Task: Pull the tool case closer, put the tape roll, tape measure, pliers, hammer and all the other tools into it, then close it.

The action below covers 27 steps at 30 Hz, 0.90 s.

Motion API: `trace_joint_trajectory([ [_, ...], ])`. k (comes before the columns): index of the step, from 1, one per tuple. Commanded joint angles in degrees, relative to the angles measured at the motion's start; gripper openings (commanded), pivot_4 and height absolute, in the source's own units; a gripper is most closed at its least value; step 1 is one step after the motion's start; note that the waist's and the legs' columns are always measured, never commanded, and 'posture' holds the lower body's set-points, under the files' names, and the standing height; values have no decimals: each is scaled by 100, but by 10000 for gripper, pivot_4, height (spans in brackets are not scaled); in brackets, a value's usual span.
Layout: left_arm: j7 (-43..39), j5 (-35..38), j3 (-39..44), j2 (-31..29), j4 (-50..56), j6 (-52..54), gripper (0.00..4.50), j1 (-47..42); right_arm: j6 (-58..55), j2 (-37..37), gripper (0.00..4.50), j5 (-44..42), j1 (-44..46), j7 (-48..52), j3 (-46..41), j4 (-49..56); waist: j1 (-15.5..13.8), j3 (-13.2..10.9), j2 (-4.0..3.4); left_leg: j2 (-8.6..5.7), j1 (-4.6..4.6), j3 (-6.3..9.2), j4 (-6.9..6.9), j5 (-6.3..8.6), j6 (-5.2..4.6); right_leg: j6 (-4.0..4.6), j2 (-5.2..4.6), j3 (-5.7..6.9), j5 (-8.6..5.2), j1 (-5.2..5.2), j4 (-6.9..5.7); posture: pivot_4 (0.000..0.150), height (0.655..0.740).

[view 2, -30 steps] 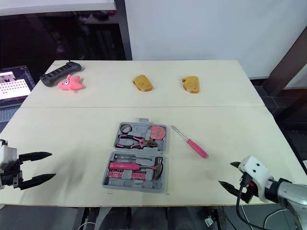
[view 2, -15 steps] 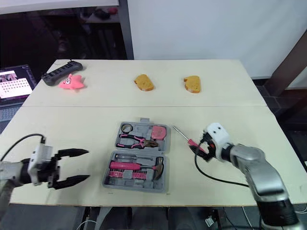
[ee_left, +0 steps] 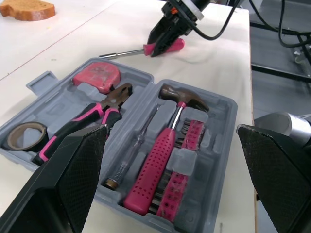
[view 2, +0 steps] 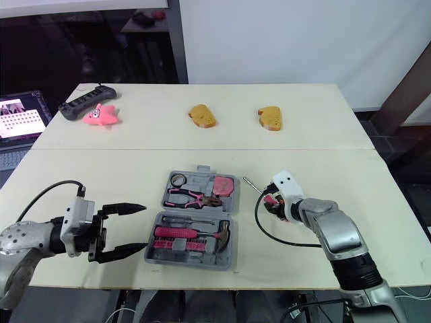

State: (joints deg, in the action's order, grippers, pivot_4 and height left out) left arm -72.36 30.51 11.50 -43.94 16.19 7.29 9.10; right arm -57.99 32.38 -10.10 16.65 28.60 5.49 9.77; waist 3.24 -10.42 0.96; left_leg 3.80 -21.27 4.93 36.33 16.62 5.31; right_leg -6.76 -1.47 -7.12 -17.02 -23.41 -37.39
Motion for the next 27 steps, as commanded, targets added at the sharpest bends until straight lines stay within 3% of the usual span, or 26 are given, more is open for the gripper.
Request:
trace_joint_trajectory([
  [1, 10, 22, 8, -29, 81, -48, 45000, -2, -97, -61, 5757, 38, -62, -75, 65, -105, 13, 1, 1, 0, 0, 0, 0, 0, 0, 0, 0, 0, 0, 1, 0, 1500, 7400],
  [7, -1, 111, -10, -40, 25, 35, 45000, -178, -933, -447, 5758, -260, -340, -515, -682, 1171, 11, 0, 0, 0, -2, 3, -2, 0, 0, -3, 0, 1, 1, -1, -1, 1500, 7400],
  [11, -127, 334, 80, -110, -14, 186, 45000, -309, -3106, -1907, 5758, -181, -775, -1256, -1654, 3889, -4, -7, -13, 0, -14, 14, -14, 0, 1, -7, 3, 6, 2, -24, -17, 1500, 7400],
  [14, -423, 367, 20, -205, -215, 159, 45000, -374, -3451, -3009, 5758, 133, -1416, -2083, -1473, 4832, 2, -5, -14, 1, -10, 22, -22, -1, 1, -5, 6, 14, 0, -29, -29, 1500, 7400],
  [16, -602, 357, -31, -235, -378, 104, 45000, -482, -3451, -3427, 5758, 280, -1742, -2484, -1292, 4993, 1, -7, -18, 1, -12, 25, -25, -1, 2, -3, 5, 20, -3, -31, -30, 1500, 7400],
  [22, -927, 211, -160, -260, -780, -70, 45000, -778, -3451, -3686, 5758, 497, -2297, -3035, -880, 4823, 68, -7, -16, -1, -11, 10, -16, -22, 40, 23, -5, 10, -11, -24, -16, 1500, 7400],
  [27, -967, 184, -235, -218, -920, -76, 45000, -993, -3022, -3791, 5758, 614, -2459, -3153, -930, 3973, 86, -7, -16, 2, -12, 14, -24, -22, 40, 22, 1, 10, -11, -29, -18, 1500, 7400],
])
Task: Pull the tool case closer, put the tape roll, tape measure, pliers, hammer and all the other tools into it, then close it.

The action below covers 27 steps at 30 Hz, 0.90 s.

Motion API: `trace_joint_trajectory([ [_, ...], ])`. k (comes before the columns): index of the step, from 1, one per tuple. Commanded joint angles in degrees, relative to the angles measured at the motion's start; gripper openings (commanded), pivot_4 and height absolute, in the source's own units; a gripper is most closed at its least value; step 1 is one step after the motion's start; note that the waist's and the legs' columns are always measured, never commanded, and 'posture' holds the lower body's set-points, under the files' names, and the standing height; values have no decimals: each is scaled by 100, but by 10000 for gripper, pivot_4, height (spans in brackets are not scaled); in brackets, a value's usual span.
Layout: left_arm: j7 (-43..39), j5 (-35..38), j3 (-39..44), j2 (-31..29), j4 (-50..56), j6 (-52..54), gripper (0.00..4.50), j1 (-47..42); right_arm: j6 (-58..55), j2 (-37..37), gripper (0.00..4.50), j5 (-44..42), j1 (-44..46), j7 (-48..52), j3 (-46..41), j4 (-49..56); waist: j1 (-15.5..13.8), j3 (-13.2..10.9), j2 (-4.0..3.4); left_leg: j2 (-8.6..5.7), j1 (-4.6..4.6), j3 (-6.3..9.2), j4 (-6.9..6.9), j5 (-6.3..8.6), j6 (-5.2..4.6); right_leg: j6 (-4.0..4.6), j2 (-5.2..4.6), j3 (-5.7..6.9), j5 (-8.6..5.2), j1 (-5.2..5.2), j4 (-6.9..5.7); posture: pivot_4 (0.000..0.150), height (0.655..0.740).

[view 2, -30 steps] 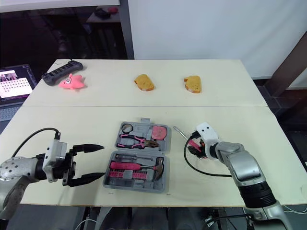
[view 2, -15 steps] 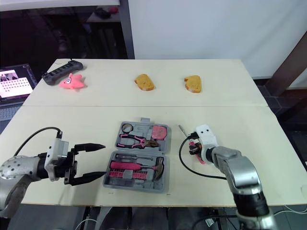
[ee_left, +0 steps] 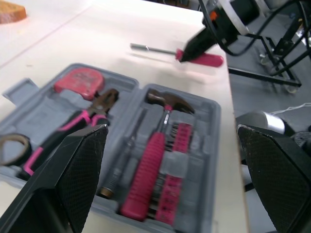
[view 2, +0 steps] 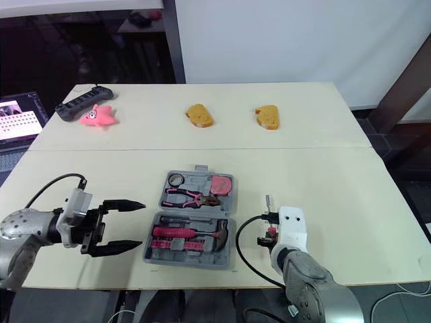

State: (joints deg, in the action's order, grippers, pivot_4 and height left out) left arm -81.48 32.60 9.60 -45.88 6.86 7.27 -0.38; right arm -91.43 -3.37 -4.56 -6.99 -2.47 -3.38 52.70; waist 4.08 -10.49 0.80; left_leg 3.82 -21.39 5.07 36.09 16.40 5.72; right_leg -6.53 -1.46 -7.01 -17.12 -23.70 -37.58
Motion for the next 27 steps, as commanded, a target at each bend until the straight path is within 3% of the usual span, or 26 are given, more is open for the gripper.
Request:
trace_joint_trajectory([
  [1, -56, -31, -50, -18, 11, -72, 45000, -53, 467, -224, 5758, 33, -127, -15, -63, -501, 8, 2, 4, 0, 0, -2, 1, 0, 0, -1, -1, -1, 0, 0, 0, 1500, 7400],
  [6, -29, -35, -47, -11, 70, -55, 45000, -26, 1167, -341, 5758, -44, -457, -9, -123, -1054, 4, 24, 43, 0, 5, -2, 4, 0, -1, -1, -1, -2, 0, 9, 3, 1500, 7400],
  [12, 46, 1, 17, -26, 193, -39, 45000, 111, 1150, -321, 33581, -289, -472, 56, -252, -533, -21, 35, 62, 0, 8, -1, 5, 0, 0, 0, -3, -2, -1, 17, 5, 1500, 7400],
  [14, 70, 21, 45, -33, 247, -39, 45000, 180, 613, -110, 43521, -442, -95, 295, -552, 93, -27, 32, 57, -1, 4, -1, 5, 0, 0, -1, -5, -1, -1, 15, 8, 1500, 7400],
  [15, 80, 31, 56, -35, 267, -37, 45000, 205, 360, -32, 44338, -497, 91, 401, -685, 325, -21, 24, 45, -1, 1, -1, 4, 0, 0, -1, -5, -1, -2, 13, 9, 1500, 7400],
  [20, 107, 31, 111, -35, 275, -74, 45000, 287, -107, 1611, 44338, -1353, 2058, 1654, -1353, 417, -1, 0, 5, -1, 5, -5, 4, 0, -1, 3, -3, -3, 8, 5, 8, 1500, 7400],
  [23, 125, 19, 95, -13, 375, -110, 45000, 320, 119, 3650, 44338, -2364, 3017, 3261, -569, 76, -14, -30, -28, 0, -1, 0, -2, 1, -2, -1, 0, -1, 3, 5, 12, 1500, 7400],
  [25, 129, 58, 68, -12, 513, -73, 45000, 352, 1556, 5345, 44338, -2346, 3013, 4664, 460, -31, -51, -40, -42, -3, -9, -1, 0, 5, -11, -12, -6, 0, -1, 5, 18, 1500, 7400],
  [27, 70, 98, 43, -57, 660, -36, 45000, 402, 3608, 6625, 44338, -1622, 2921, 5986, 1450, -424, -55, -39, -37, -4, -7, -1, 3, 30, -54, -40, -9, 9, 2, 14, 31, 1500, 7400],
])
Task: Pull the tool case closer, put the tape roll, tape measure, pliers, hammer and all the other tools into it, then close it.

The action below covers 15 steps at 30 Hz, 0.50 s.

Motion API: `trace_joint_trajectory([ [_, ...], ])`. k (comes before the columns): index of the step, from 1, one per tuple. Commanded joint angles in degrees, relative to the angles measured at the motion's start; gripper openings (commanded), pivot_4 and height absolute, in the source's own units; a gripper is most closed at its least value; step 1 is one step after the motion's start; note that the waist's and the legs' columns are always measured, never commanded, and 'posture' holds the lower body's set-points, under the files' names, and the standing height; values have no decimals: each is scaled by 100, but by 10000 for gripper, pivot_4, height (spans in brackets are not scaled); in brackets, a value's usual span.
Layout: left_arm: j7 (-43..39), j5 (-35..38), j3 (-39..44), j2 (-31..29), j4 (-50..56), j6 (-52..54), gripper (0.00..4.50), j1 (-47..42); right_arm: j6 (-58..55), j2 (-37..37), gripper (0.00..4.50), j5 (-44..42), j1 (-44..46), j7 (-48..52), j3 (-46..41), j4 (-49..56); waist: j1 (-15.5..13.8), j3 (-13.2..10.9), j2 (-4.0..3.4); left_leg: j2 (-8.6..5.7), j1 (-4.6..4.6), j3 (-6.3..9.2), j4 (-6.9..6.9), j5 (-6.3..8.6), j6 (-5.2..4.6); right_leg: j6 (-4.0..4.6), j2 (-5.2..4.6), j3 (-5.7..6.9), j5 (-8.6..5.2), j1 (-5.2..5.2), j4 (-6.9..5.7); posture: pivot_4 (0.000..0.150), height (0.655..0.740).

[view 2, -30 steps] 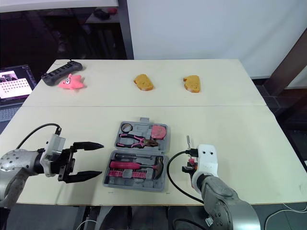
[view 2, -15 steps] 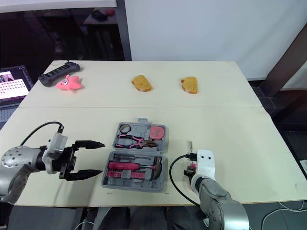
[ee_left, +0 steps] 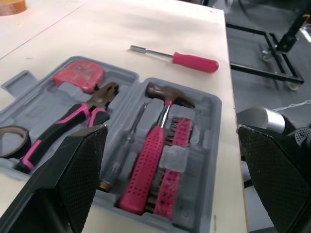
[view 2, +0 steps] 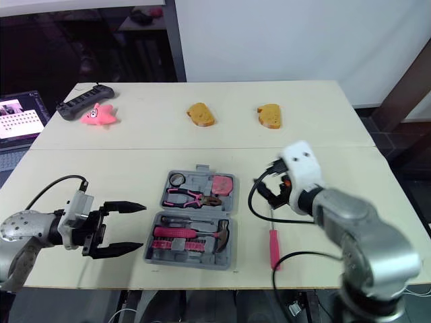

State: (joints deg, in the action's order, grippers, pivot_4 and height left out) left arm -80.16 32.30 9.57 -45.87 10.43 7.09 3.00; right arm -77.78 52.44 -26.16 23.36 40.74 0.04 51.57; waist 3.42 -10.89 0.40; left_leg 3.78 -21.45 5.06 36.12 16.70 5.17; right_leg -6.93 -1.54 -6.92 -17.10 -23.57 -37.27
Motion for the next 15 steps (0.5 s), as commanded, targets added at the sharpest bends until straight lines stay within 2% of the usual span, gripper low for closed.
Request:
trace_joint_trajectory([
  [1, -83, 147, 50, -83, 355, 2, 45000, 77, 3118, 1432, 44338, 956, -107, 2089, 1490, -588, 23, 0, 7, 0, 0, -4, -6, 8, -13, -7, -2, 1, -4, 4, 10, 1500, 7400],
  [4, -231, 254, 139, -242, 555, 90, 45000, 194, 6268, 2016, 44338, 2567, 156, 3269, 2599, -1828, 72, -7, 16, 0, -4, -18, 6, 28, -48, -11, -7, 0, -7, 3, 18, 1500, 7400],
  [7, -274, 358, 227, -367, 805, 189, 45000, 390, 8239, 1828, 44338, 3604, 573, 3647, 3155, -2908, 83, -10, 16, 0, 1, -27, 9, 29, -50, -10, -8, -5, -5, 2, 14, 1500, 7400],
  [15, -31, 504, 334, -377, 1154, 374, 45000, 605, 11066, 1151, 44338, 5195, 1108, 3657, 3701, -4280, 45, -18, 8, 1, 6, -24, 36, 21, -37, -5, -5, -6, -3, 10, -8, 1500, 7400],
])
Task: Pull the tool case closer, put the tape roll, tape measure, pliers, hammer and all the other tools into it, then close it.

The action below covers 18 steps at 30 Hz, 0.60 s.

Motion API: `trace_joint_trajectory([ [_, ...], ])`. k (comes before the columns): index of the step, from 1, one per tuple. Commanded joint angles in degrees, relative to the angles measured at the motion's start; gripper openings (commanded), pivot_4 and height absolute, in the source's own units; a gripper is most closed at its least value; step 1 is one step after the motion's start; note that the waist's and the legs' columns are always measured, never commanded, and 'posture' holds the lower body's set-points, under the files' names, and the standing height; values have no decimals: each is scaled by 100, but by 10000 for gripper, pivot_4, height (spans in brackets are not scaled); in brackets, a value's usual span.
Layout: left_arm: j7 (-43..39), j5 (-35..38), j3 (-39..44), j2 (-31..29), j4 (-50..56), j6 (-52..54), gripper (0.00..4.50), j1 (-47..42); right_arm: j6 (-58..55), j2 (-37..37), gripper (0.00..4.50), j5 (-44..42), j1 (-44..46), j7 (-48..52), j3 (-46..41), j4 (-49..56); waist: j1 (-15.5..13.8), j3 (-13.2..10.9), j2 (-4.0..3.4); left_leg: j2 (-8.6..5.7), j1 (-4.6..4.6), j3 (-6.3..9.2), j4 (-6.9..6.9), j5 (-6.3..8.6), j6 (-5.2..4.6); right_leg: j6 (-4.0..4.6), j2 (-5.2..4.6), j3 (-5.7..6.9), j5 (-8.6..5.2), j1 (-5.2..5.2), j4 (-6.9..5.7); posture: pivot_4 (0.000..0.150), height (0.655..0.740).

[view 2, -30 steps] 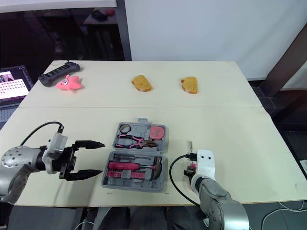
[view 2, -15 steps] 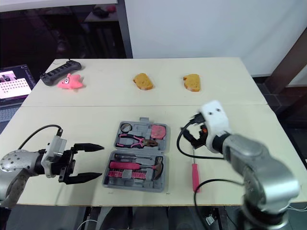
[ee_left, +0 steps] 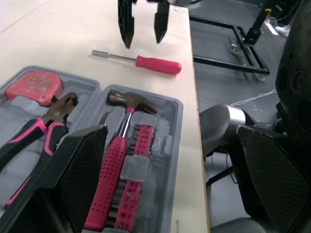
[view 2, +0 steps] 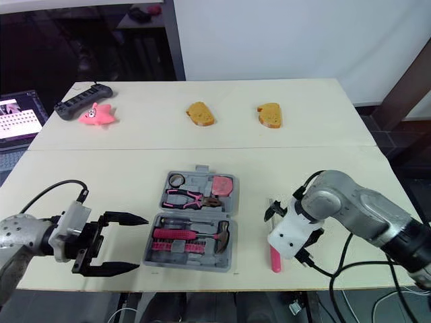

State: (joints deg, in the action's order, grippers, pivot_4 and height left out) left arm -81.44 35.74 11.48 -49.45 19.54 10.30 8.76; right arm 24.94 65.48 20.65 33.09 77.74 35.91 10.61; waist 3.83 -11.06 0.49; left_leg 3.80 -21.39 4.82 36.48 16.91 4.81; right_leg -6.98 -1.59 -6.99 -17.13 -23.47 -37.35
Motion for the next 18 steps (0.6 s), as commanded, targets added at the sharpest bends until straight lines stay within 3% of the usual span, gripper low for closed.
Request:
trace_joint_trajectory([
  [1, 122, 159, 139, -6, 272, 67, 45000, 39, 969, -235, 44338, 642, 156, -37, 160, -250, 6, 0, 0, 0, 0, -1, 5, 0, 0, 0, 0, -1, 0, 2, 0, 1500, 7400],
  [10, 263, 163, 154, 63, 375, 95, 45000, 99, 1404, -1021, 44338, 1472, 315, 113, 410, -815, 13, -2, -3, 0, 1, 2, 54, 1, -2, 6, 3, -2, 3, 7, -37, 1500, 7400],
  [13, 295, 146, 172, 66, 359, 74, 45000, 109, 1497, -1045, 35859, 1563, 274, 197, 450, -920, 8, -2, 0, 0, 9, 4, 65, 1, -2, 13, 4, -3, 2, 22, -41, 1500, 7400],
  [18, 324, 125, 166, 69, 317, 51, 45000, 101, 1580, -1201, 12033, 1638, 271, 136, 428, -988, 15, 2, 7, 0, 15, 5, 66, 1, -2, 19, 5, -3, -2, 28, -45, 1500, 7400],
])
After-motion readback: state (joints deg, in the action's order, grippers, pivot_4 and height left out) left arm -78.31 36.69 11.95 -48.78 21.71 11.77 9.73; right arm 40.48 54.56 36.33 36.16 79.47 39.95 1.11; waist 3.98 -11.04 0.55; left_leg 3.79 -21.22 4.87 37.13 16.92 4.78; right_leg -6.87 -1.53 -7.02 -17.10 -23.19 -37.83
